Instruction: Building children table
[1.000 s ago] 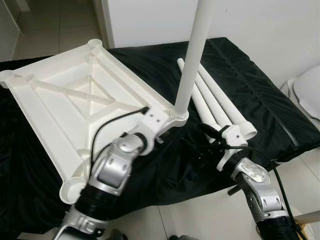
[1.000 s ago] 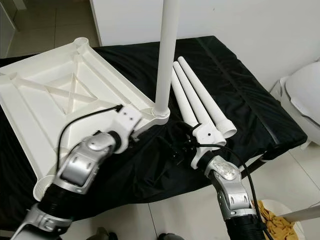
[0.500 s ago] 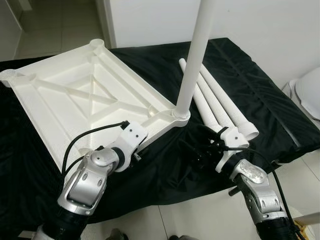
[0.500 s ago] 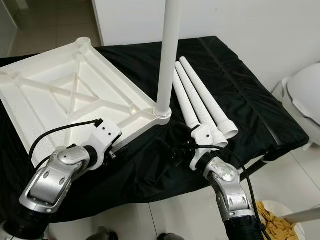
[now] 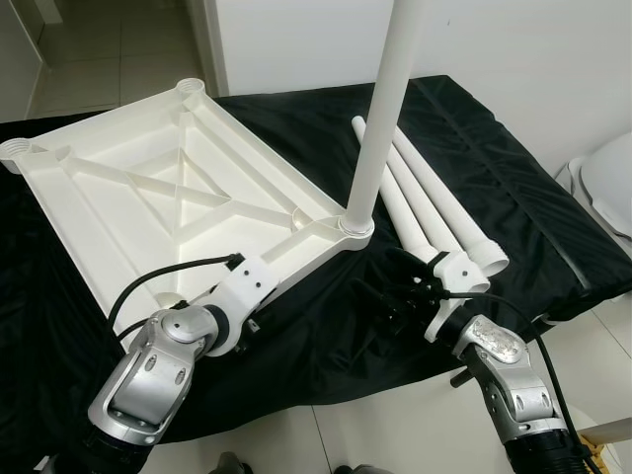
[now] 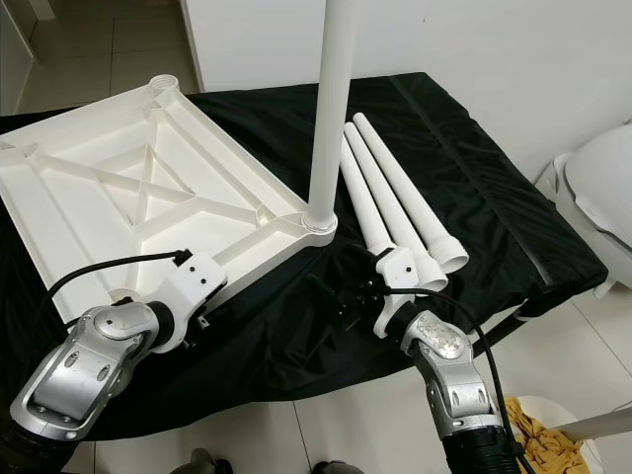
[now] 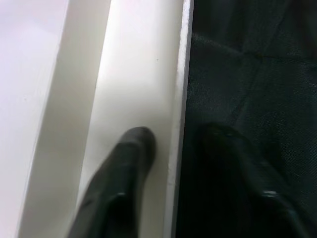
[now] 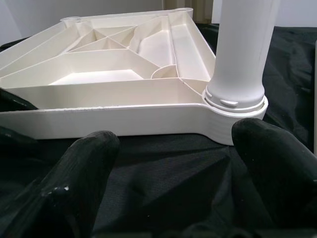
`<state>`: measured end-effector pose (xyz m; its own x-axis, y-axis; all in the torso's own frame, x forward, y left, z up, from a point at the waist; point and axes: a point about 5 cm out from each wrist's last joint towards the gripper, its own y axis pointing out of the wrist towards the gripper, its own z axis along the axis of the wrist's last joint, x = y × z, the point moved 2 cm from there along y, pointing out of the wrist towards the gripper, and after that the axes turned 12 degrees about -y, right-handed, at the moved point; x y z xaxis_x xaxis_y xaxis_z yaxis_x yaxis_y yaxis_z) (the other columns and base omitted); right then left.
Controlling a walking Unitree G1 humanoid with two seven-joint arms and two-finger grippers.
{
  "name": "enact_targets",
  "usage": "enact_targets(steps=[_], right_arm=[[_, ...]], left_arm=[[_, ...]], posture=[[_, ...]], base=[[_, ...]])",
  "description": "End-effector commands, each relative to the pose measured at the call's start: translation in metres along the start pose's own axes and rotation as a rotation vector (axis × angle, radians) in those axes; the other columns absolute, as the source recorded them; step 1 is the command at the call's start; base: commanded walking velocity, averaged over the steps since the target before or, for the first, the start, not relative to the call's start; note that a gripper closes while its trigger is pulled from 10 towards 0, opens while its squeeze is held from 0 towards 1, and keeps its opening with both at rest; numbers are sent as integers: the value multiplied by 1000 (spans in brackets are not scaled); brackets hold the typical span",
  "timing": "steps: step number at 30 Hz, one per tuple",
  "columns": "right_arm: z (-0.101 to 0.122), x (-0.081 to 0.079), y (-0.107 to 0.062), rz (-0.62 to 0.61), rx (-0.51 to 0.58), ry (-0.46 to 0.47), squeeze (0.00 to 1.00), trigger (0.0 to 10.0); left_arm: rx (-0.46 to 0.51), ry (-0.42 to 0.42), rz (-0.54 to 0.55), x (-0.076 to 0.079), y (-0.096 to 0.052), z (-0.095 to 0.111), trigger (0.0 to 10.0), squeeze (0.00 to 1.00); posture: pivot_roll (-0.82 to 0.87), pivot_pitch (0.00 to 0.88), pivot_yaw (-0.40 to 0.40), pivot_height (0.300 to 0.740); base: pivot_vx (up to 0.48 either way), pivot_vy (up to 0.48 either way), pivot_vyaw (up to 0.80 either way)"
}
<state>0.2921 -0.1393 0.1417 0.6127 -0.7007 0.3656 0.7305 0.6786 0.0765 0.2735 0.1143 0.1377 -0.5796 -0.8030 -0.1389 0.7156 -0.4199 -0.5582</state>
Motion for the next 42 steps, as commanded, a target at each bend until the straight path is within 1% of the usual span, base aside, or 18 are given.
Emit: enact_targets(steps=[1,11,19,22,24,25,26,28,29,30,34,36,39,42], right_arm=[[-1,-2,1,16,1,-2,0,10000],[-1,-1,0,12,0,-6,0,10000],[0,-2,0,2,3,0,0,10000],[0,-3,0,3,3,-2,0,10000],[1,-3,-1,4,3,-6,0,10000],[1,-2,-1,0,2,-7,0,10000],[1,-2,-1,0,2,-7,0,10000],[1,-1,-1,-7,1,-8,0,10000],[2,-1,-1,-8,2,-8,0,10000],[2,-1,-1,-8,2,-8,0,10000],[3,-2,-1,-16,6,-6,0,10000],[3,-2,-1,-17,6,-6,0,10000],[3,-3,-1,-21,8,-4,0,10000],[3,-3,-1,-24,8,-3,0,10000]], left_arm=[[2,-1,6,0,-3,1,0,0],[15,0,14,3,1,6,0,0],[78,-18,-1,16,18,30,0,0],[87,-26,3,17,21,34,0,0],[94,-36,13,17,25,37,0,0],[103,-44,24,16,31,42,0,0],[103,-44,24,16,31,42,0,0],[118,-52,40,16,43,52,0,0],[120,-53,42,17,47,55,0,0],[120,-53,42,17,47,55,0,0],[146,-50,61,15,59,69,0,0],[150,-51,61,15,61,72,0,0],[179,-52,86,12,70,85,0,0],[205,-74,119,8,74,94,0,0]], posture=[[-53,80,-2,740],[-58,79,4,740],[-67,91,6,740],[-68,93,7,740],[-68,95,8,740],[-74,104,9,740],[-74,104,9,740],[-79,106,11,740],[-79,106,11,740],[-79,106,11,740],[-83,110,16,740],[-83,110,16,740],[-86,112,20,740],[-87,113,21,740]], base=[[0,0,0],[0,0,0],[0,0,0],[0,0,0],[0,0,0],[0,0,0],[0,0,0],[0,0,0],[0,0,0],[0,0,0],[0,0,0],[0,0,0],[0,0,0],[0,0,0]])
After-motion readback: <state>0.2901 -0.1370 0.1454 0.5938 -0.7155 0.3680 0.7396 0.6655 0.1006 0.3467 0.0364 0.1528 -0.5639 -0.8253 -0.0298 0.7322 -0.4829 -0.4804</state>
